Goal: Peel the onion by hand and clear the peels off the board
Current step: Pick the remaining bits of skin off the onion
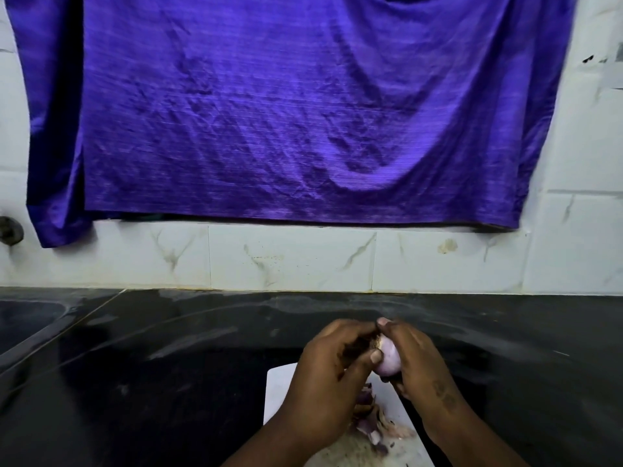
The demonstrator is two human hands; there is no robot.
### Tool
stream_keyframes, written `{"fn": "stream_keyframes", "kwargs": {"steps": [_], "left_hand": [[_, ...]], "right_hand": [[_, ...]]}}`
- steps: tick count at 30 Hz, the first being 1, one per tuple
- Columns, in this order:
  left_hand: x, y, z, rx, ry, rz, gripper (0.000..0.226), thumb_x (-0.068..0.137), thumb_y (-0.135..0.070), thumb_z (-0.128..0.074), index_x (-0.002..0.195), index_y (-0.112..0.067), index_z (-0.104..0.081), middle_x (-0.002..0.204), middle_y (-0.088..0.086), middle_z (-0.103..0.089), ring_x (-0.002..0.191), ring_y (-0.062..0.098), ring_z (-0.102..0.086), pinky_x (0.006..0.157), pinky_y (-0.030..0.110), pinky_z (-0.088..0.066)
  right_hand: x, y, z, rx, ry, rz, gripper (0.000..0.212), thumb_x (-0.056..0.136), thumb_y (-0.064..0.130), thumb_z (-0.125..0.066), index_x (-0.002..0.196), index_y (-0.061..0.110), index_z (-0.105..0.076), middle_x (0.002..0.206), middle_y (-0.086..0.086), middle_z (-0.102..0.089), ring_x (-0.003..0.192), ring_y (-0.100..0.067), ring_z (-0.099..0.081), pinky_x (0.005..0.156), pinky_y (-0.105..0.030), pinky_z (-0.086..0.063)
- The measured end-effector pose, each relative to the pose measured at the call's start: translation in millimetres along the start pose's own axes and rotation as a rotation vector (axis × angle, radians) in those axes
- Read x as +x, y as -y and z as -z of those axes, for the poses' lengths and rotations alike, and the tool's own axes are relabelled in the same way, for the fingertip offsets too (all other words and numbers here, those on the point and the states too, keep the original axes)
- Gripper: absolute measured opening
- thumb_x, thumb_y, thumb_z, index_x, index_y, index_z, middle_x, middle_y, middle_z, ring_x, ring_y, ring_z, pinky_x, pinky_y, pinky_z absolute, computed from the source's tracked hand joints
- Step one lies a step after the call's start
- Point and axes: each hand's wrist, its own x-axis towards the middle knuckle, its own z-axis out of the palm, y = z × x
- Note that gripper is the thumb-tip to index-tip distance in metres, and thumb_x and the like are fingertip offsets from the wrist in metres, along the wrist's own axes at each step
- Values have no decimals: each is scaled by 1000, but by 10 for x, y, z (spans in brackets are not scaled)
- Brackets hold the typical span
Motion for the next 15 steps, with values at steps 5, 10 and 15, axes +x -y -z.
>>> {"fn": "stream_keyframes", "kwargs": {"steps": [5,10,15], "left_hand": [[45,66,33,-97,-76,77,22,87,-3,-77,93,-24,-79,96,-1,-77,92,16,-76,81,32,-61],[86,43,112,-219,24,99,17,84,3,-79,85,-14,-79,85,4,-78,82,18,-74,77,35,-59],[68,-15,193,-70,168,55,10,96,-4,-69,91,-13,-72,90,8,-75,88,30,-71,82,49,-59]], "right_hand": [[-18,57,-14,-68,54,32,26,105,35,-55,85,26,-69,74,18,-77,67,6,-70,65,-13,-58],[-83,110,3,-142,66,95,35,84,61,-55,84,32,-76,89,-5,-78,89,-33,-72,85,-46,-57],[-76,94,-2,-294,39,219,44,84,49,-57,63,13,-45,61,-1,-47,57,-18,-44,63,-37,-39]]}}
